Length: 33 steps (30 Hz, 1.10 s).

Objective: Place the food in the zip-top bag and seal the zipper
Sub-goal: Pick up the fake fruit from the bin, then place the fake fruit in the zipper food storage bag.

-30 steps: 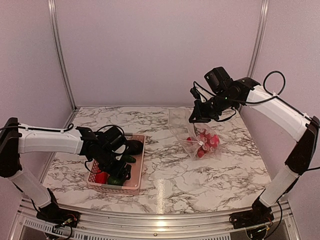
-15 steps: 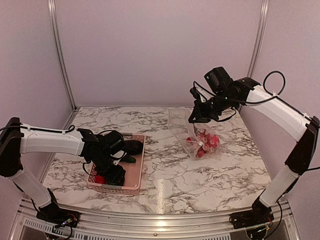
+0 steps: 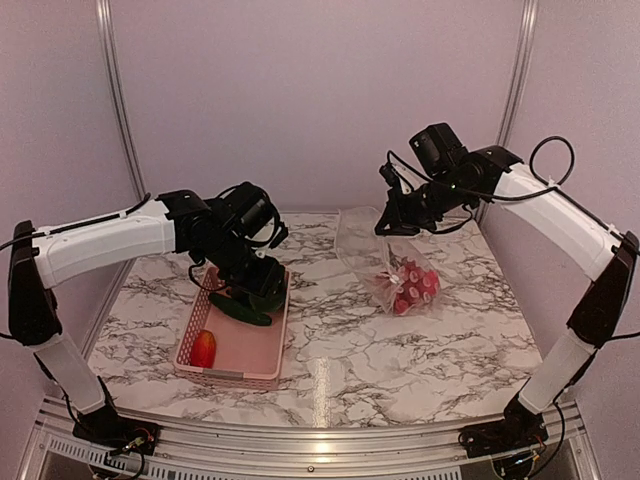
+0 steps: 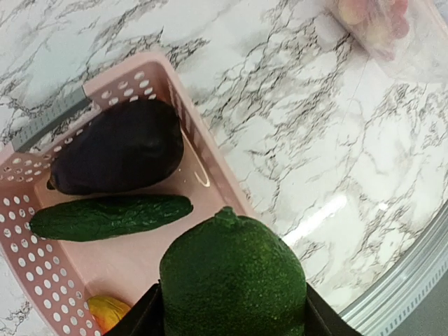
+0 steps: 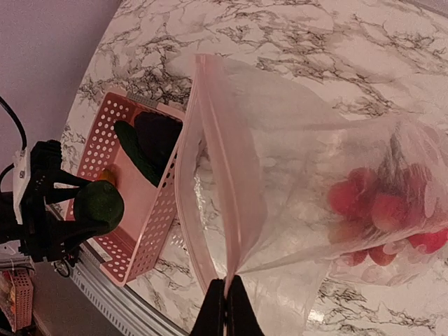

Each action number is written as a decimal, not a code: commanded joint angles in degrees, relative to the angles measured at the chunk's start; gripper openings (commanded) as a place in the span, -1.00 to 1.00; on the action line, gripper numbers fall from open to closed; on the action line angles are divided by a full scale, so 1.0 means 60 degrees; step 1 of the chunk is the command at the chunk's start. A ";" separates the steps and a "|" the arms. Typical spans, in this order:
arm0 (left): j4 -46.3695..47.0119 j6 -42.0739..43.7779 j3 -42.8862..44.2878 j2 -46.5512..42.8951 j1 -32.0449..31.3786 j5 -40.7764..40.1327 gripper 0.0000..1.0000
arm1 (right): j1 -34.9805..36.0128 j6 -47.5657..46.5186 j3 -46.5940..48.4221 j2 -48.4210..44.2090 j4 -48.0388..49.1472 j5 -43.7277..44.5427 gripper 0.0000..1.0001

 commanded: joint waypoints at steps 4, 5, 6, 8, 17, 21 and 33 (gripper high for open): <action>0.1242 -0.1167 0.2961 0.0435 -0.0017 0.0476 -0.09 | 0.0096 -0.0115 0.1367 0.0679 -0.0459 -0.0321 -1.00; 0.1893 -0.1298 0.2986 0.0351 -0.0025 0.0652 -0.10 | 0.0091 -0.0125 0.1512 0.0765 -0.0508 -0.0359 -1.00; 0.2565 -0.1444 0.2904 0.0208 -0.0016 0.0727 -0.13 | 0.0086 -0.0128 0.1649 0.0846 -0.0558 -0.0382 -1.00; 0.4102 -0.1748 0.2473 -0.0069 -0.0029 0.0901 -0.19 | 0.0091 -0.0128 0.1912 0.1033 -0.0679 -0.0437 -1.00; 0.6751 -0.2935 0.2012 0.0387 -0.0063 0.0884 -0.22 | 0.0126 -0.0021 0.2690 0.1293 -0.1061 -0.0636 -1.00; 0.6966 -0.3474 0.2158 0.0839 -0.0085 0.0743 -0.18 | 0.0134 0.0082 0.2703 0.1224 -0.1048 -0.0678 -1.00; 0.6035 -0.4202 0.3064 0.2009 -0.0315 -0.0038 0.10 | 0.0130 0.0365 0.2516 0.0940 -0.0808 -0.0809 -1.00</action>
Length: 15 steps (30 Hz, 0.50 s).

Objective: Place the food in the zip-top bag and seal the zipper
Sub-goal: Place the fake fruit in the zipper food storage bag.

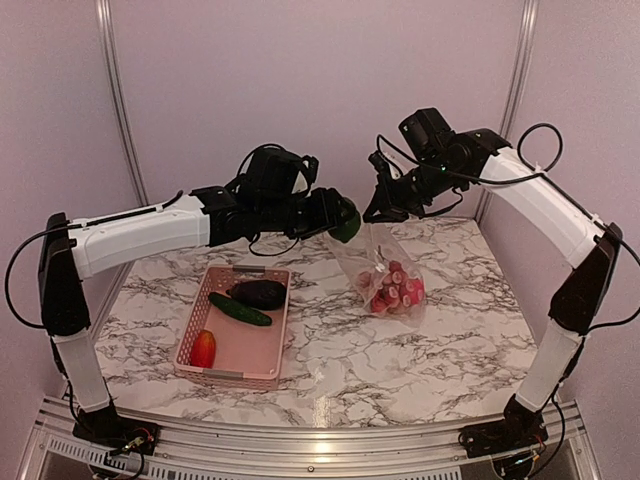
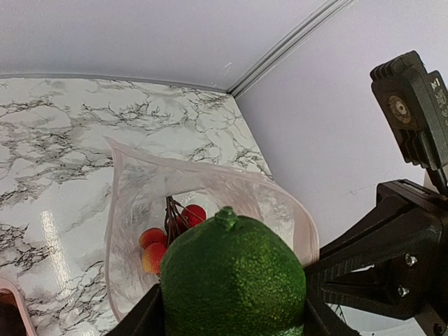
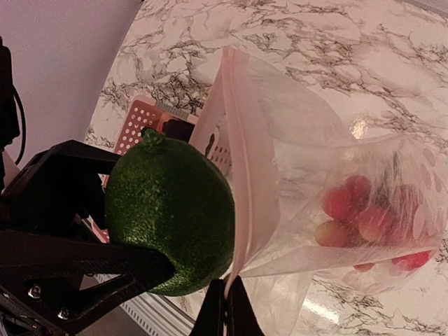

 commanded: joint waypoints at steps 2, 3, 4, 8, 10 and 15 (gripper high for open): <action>-0.0520 -0.0435 0.0783 0.0354 -0.0153 -0.0502 0.19 | 0.0113 0.0192 0.0090 -0.0426 0.0226 -0.0144 -1.00; -0.0553 -0.0522 0.0815 0.0416 -0.0149 -0.0475 0.22 | 0.0120 0.0194 0.0046 -0.0456 0.0263 -0.0158 -1.00; -0.0548 -0.0568 0.0848 0.0467 -0.0148 -0.0387 0.24 | 0.0119 0.0209 0.0009 -0.0471 0.0282 -0.0162 -1.00; -0.0730 -0.0618 0.1136 0.0611 -0.0135 -0.0340 0.93 | 0.0121 0.0161 -0.0043 -0.0512 0.0305 -0.0111 -1.00; -0.0855 -0.0482 0.1352 0.0602 -0.0120 -0.0359 0.98 | 0.0114 0.0124 -0.0112 -0.0530 0.0324 -0.0044 -1.00; -0.0885 -0.0014 0.1657 0.0214 -0.0026 -0.0609 0.98 | 0.0111 0.0165 -0.0334 -0.0607 0.0530 -0.0110 -1.00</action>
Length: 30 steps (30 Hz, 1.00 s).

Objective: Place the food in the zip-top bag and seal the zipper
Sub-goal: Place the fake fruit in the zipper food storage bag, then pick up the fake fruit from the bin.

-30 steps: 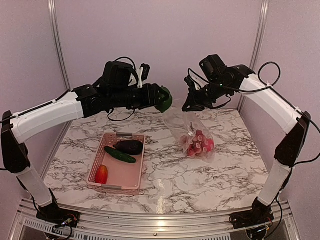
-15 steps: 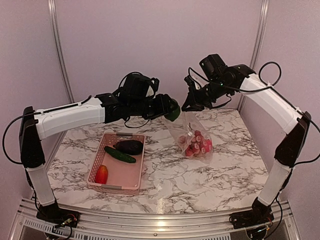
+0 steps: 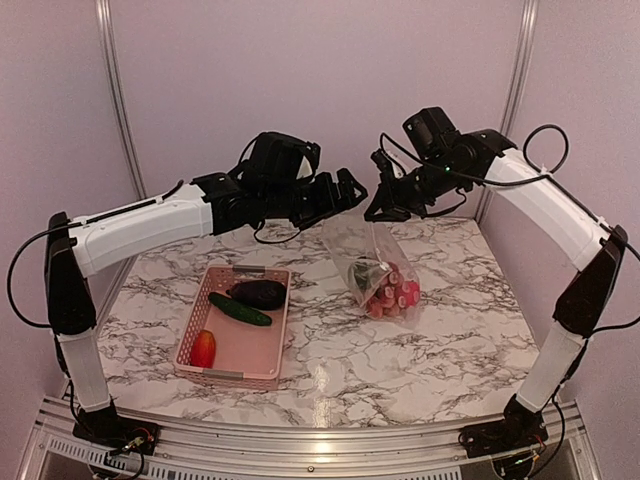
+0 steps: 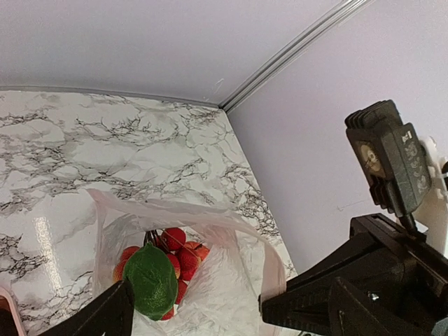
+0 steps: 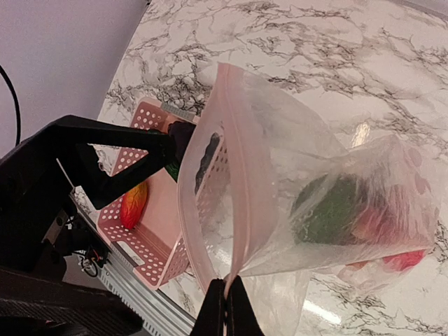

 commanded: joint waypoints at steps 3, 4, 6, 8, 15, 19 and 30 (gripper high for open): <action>-0.0298 0.0665 0.0406 -0.0702 0.0213 -0.0606 0.98 | 0.0098 0.0003 -0.0114 -0.0332 0.0357 -0.0027 -1.00; -0.0388 0.0653 0.0412 -0.0886 0.0321 -0.0650 0.98 | 0.0069 -0.0031 -0.0087 -0.0335 0.0338 -0.0013 -1.00; -0.0461 0.0754 0.0246 -0.1340 0.0632 -0.0587 0.98 | -0.0015 -0.0110 0.0000 -0.0357 0.0233 0.0018 -1.00; -0.0005 0.1101 -0.0492 -0.2004 0.0982 -0.0507 0.98 | -0.0121 -0.0186 0.0080 -0.0424 0.0140 0.0085 -1.00; 0.1059 -0.0132 -0.3751 -0.4120 0.2817 -0.0020 0.98 | -0.0417 -0.0341 -0.0016 -0.0633 0.0031 0.0160 -1.00; 0.1170 0.0014 -0.4834 -0.4621 0.2914 0.0302 0.66 | -0.0414 -0.0246 -0.0384 -0.0785 0.0252 0.0138 -1.00; -0.4395 0.2460 -0.4079 -0.4103 0.1818 -0.0906 0.37 | -0.0414 -0.0069 -0.0970 -0.0959 0.0648 0.0054 -1.00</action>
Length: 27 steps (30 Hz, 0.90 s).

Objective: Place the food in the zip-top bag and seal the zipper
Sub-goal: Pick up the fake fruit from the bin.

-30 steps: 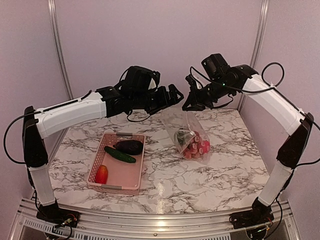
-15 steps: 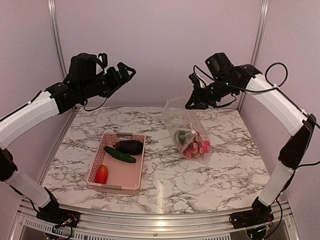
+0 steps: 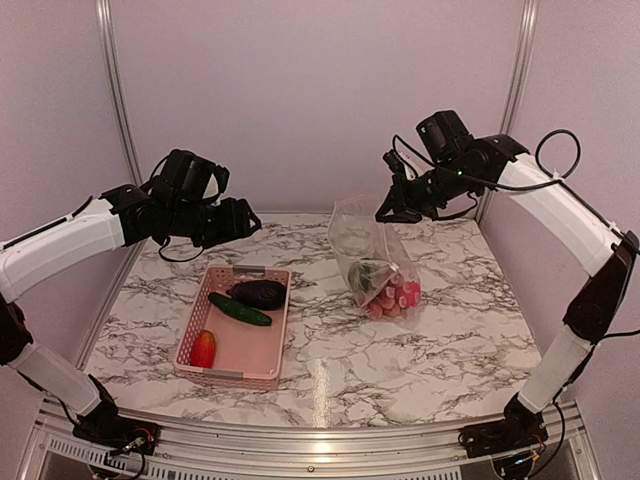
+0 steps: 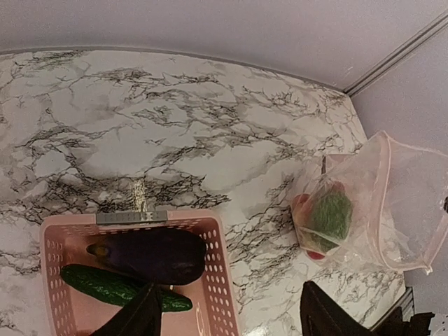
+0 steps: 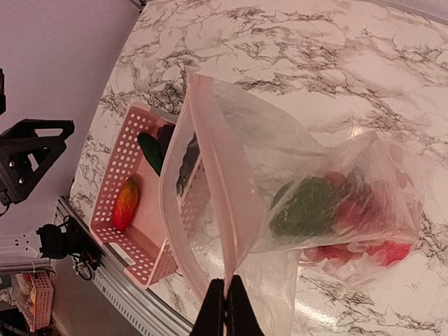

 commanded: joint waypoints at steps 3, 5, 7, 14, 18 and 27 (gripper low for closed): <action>-0.3233 0.1028 0.0099 0.0014 -0.0676 -0.0651 0.32 | -0.0032 0.0206 -0.0337 -0.0362 0.0513 -0.0082 -1.00; -0.3707 0.0919 -0.0010 0.0065 -0.0700 -0.0246 0.23 | -0.0028 0.0276 -0.0400 -0.0372 0.0589 -0.0188 -1.00; -0.4192 0.0673 -0.0110 0.0113 -0.0777 -0.0166 0.17 | -0.0034 0.0286 -0.0470 -0.0372 0.0665 -0.0215 -1.00; -0.4898 0.0181 -0.1238 -0.0028 -0.1641 -0.1652 0.10 | -0.0030 0.0128 -0.0250 -0.0181 0.0675 -0.0319 -1.00; -0.4934 -0.0077 -0.1855 0.0043 -0.1771 -0.1937 0.08 | -0.0042 0.0068 -0.0193 -0.0027 0.0686 -0.0428 -1.00; -0.4961 -0.0032 -0.2500 0.0411 -0.1783 -0.2054 0.04 | -0.0050 -0.0058 -0.0197 0.0064 0.0646 -0.0524 -1.00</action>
